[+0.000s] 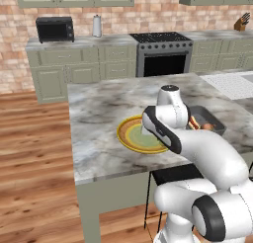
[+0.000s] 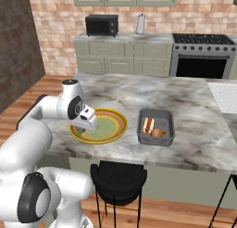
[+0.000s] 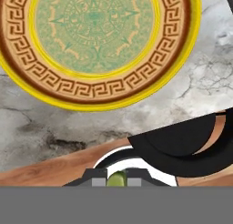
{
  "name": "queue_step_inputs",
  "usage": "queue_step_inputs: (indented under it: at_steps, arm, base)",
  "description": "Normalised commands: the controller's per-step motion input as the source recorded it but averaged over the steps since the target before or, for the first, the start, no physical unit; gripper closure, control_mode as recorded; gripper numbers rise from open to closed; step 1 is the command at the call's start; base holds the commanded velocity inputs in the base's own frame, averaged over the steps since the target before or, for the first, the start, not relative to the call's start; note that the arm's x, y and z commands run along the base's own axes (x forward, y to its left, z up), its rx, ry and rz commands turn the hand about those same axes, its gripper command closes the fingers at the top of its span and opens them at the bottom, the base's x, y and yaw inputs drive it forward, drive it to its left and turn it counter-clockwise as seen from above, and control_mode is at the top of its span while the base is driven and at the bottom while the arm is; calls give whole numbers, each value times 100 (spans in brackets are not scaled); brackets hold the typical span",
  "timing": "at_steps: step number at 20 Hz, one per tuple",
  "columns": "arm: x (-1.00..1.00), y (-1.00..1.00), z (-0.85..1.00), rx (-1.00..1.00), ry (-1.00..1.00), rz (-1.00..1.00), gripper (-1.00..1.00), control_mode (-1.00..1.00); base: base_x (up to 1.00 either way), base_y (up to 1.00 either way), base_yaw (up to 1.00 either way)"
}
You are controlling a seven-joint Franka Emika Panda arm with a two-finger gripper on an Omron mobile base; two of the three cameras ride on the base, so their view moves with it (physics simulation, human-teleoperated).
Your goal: Place one cooked food and one vegetable from the large plate to each tupperware container.
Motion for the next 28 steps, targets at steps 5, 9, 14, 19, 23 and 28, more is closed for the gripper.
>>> queue_step_inputs:
  at_steps: [5, 9, 14, 19, 23, 28]
  arm:
    - [-2, 0, 0, 0, 0, 0, 100, 100]
    - [0, 0, 0, 0, 0, 0, 100, 100]
    - [0, 0, 0, 0, 0, 0, 100, 100]
    - [0, 0, 0, 0, 0, 0, 100, 100]
    - [0, 0, 0, 0, 0, 0, 100, 100]
    - [0, 0, 0, 0, 0, 0, 100, 100]
  base:
    - [-14, -21, -4]
    - [-20, -63, -4]
    - [-4, -100, 0]
    - [-1, -100, 1]
    - [1, -100, 0]
    - [11, -100, 0]
